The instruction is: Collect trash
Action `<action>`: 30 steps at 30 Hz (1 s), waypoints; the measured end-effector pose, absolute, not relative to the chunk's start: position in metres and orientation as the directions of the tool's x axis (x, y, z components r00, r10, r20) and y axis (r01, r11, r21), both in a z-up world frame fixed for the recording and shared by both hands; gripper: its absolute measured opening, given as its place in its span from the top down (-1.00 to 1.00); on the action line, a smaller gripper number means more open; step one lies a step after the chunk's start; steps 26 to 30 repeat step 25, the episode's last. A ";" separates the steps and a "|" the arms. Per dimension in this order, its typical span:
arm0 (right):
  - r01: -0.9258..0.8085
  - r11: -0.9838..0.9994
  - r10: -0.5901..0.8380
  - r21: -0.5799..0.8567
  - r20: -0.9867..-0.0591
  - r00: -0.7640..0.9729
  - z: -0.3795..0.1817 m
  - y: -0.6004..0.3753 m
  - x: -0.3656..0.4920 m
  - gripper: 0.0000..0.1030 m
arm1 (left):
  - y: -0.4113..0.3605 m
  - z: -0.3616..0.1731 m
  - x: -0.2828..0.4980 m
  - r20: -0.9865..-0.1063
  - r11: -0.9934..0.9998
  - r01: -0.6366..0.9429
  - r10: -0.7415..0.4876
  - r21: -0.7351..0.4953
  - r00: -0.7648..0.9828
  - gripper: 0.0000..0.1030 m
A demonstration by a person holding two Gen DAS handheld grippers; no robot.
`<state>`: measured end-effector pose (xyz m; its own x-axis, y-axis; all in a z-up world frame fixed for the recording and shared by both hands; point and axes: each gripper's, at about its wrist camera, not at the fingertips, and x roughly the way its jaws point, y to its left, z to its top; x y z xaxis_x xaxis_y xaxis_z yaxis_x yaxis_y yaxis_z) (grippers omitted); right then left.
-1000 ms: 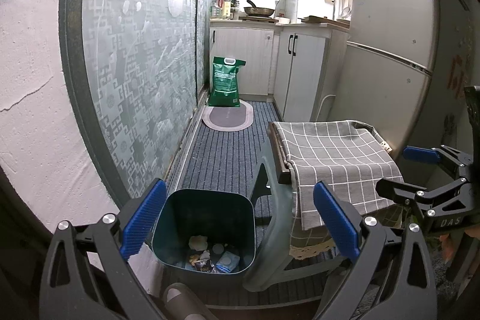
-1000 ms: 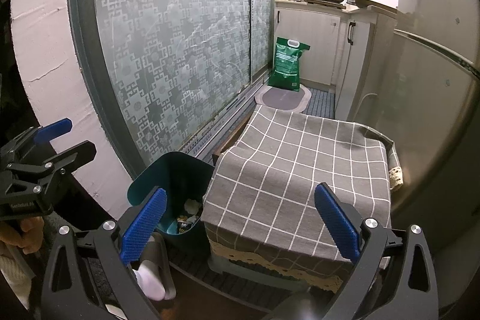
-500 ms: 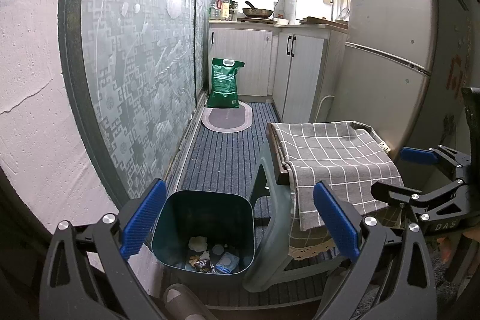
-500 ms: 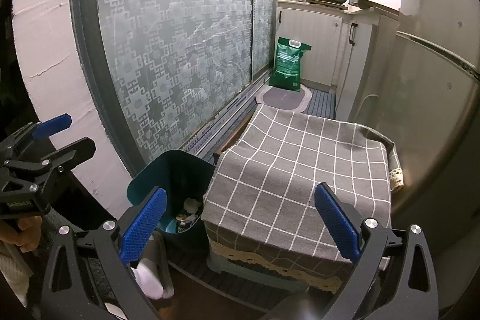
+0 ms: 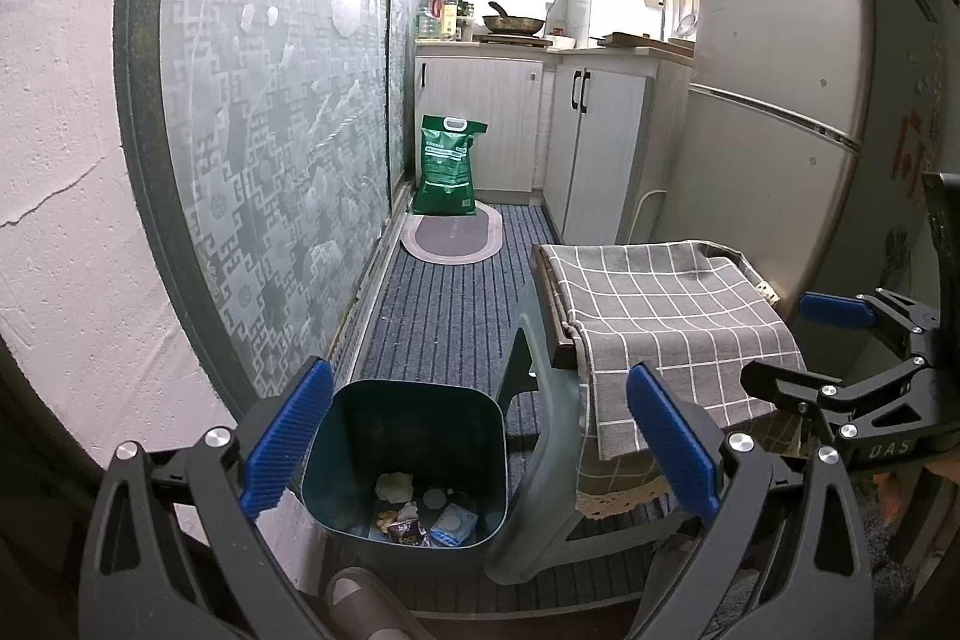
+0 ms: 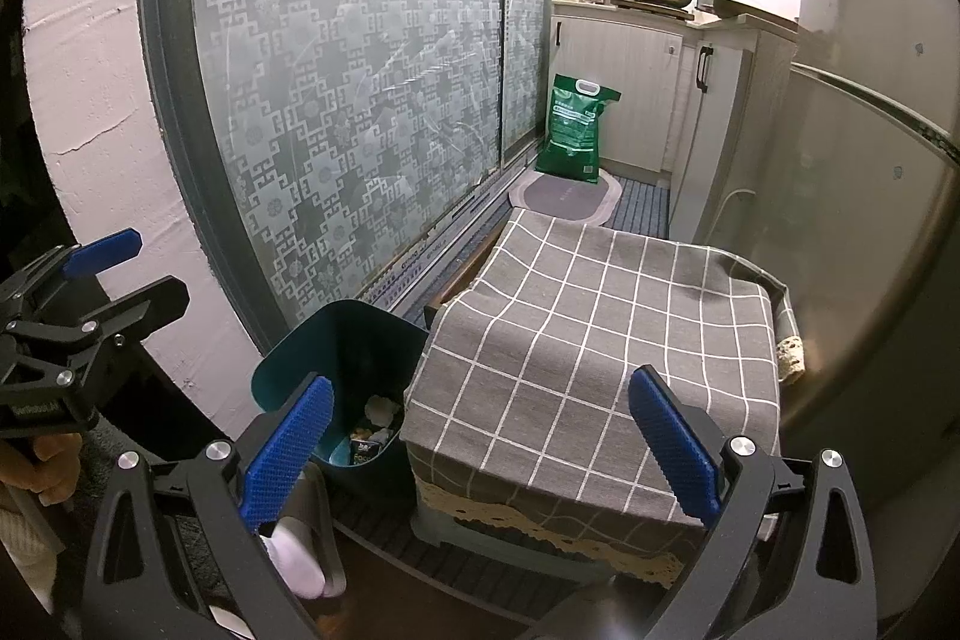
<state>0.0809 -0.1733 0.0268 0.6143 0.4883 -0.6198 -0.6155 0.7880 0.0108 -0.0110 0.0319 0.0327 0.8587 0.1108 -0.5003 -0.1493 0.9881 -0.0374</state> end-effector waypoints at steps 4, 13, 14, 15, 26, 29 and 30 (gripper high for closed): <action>-0.614 0.789 0.487 0.011 -0.621 0.614 0.026 -0.173 0.081 -0.93 | 0.029 0.033 -0.011 -0.502 0.989 -0.146 0.109 -0.034 0.858 -0.94; -0.617 0.787 0.487 0.008 -0.622 0.613 0.026 -0.174 0.081 -0.93 | 0.028 0.032 -0.011 -0.505 0.989 -0.142 0.105 -0.035 0.857 -0.94; -0.617 0.787 0.487 0.008 -0.622 0.613 0.026 -0.175 0.082 -0.93 | 0.028 0.032 -0.010 -0.505 0.989 -0.141 0.105 -0.034 0.857 -0.94; -0.617 0.787 0.487 0.008 -0.622 0.613 0.026 -0.174 0.081 -0.93 | 0.028 0.032 -0.010 -0.506 0.990 -0.141 0.105 -0.032 0.856 -0.94; -0.617 0.787 0.486 0.007 -0.622 0.614 0.026 -0.173 0.081 -0.93 | 0.028 0.031 -0.010 -0.515 0.989 -0.144 0.110 -0.025 0.850 -0.94; -0.617 0.787 0.486 0.007 -0.622 0.614 0.026 -0.173 0.081 -0.93 | 0.028 0.031 -0.010 -0.515 0.989 -0.144 0.110 -0.025 0.850 -0.94; -0.617 0.787 0.486 0.007 -0.622 0.614 0.026 -0.173 0.081 -0.93 | 0.028 0.031 -0.010 -0.515 0.989 -0.144 0.110 -0.025 0.850 -0.94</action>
